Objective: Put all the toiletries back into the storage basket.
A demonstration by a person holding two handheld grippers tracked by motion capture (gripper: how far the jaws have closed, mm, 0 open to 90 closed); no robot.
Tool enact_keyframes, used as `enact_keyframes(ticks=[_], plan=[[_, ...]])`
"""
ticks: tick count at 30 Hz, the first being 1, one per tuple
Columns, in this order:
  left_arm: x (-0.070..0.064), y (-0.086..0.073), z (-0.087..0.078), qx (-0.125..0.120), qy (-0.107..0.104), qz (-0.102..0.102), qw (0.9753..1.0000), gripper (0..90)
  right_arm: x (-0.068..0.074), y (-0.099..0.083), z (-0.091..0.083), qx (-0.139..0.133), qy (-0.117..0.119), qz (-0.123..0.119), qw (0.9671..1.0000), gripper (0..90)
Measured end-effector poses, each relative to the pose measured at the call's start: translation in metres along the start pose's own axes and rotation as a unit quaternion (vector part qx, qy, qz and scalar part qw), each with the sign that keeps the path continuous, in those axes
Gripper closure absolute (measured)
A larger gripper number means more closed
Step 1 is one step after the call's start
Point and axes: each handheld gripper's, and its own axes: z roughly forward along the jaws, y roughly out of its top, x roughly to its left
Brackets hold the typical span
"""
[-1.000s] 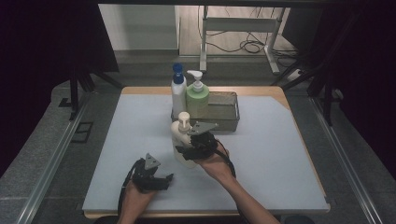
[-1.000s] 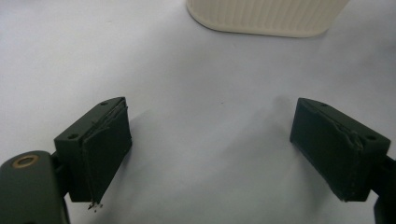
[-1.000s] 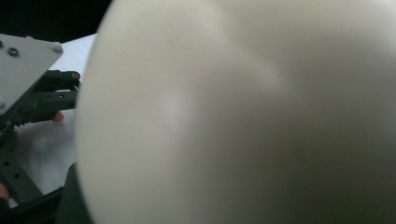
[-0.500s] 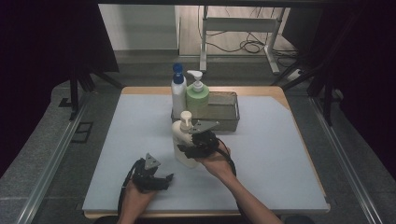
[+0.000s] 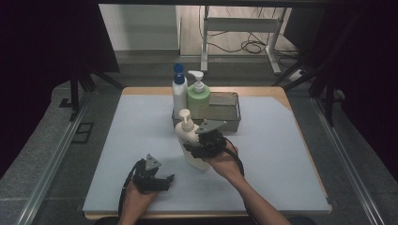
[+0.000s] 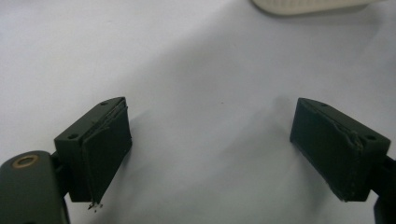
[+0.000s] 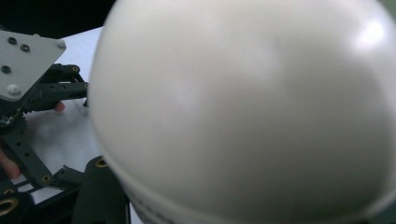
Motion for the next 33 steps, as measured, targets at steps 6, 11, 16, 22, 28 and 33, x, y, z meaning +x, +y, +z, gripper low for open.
enact_keyframes(ticks=[6, 11, 16, 22, 28, 33], plan=[[0.000, 0.000, 0.000, 0.000, 0.000, 0.001, 1.0000, 12.1, -0.007, 0.000, -0.011, 0.001, -0.005, 0.005, 1.0000, 39.8], [0.000, 0.000, 0.000, 0.000, 0.000, 0.001, 1.0000, 12.1, -0.014, 0.000, -0.022, -0.004, -0.009, 0.012, 0.9999, 39.9], [0.000, 0.000, 0.000, 0.000, 0.000, 0.001, 1.0000, 12.1, -0.021, 0.000, -0.034, -0.008, -0.016, 0.015, 0.9997, 39.9], [0.000, 0.000, 0.000, 0.000, 0.000, 0.001, 1.0000, 12.1, -0.031, 0.001, -0.048, -0.014, -0.027, 0.023, 0.9993, 40.0], [0.000, 0.000, 0.000, 0.000, 0.000, 0.001, 1.0000, 12.1, -0.042, 0.000, -0.061, -0.017, -0.044, 0.030, 0.9985, 40.1], [0.000, 0.000, 0.000, 0.000, -0.001, 0.001, 1.0000, 12.1, -0.050, 0.001, -0.071, -0.017, -0.055, 0.034, 0.9977, 40.1]])
